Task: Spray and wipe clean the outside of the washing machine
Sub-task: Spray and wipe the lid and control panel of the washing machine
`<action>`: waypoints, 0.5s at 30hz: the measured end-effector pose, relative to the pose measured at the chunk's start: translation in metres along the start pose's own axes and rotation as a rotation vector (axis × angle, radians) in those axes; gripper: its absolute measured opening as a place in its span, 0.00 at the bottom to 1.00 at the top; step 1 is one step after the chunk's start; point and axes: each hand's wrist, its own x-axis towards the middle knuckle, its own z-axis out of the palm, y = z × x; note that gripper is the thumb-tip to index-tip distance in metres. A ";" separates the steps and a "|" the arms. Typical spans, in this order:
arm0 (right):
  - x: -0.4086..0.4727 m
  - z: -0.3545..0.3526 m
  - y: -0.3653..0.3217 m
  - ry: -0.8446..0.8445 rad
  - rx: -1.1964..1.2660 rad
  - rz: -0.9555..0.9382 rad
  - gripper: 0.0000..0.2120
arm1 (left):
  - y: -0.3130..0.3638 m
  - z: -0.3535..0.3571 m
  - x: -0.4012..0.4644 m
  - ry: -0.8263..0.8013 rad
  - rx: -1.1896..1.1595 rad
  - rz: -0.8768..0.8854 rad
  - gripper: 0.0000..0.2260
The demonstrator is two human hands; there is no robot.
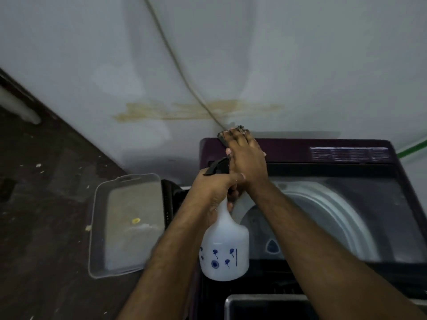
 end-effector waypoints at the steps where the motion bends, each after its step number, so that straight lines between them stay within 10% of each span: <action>1: 0.002 0.006 -0.011 0.006 0.007 -0.014 0.25 | 0.000 -0.012 -0.002 0.011 -0.009 -0.004 0.07; 10: -0.011 0.026 -0.050 -0.345 0.088 -0.261 0.28 | -0.013 -0.049 -0.021 0.053 -0.021 -0.011 0.05; 15: -0.066 0.009 -0.046 -0.265 0.364 -0.206 0.16 | -0.013 -0.030 -0.035 0.075 -0.001 0.010 0.04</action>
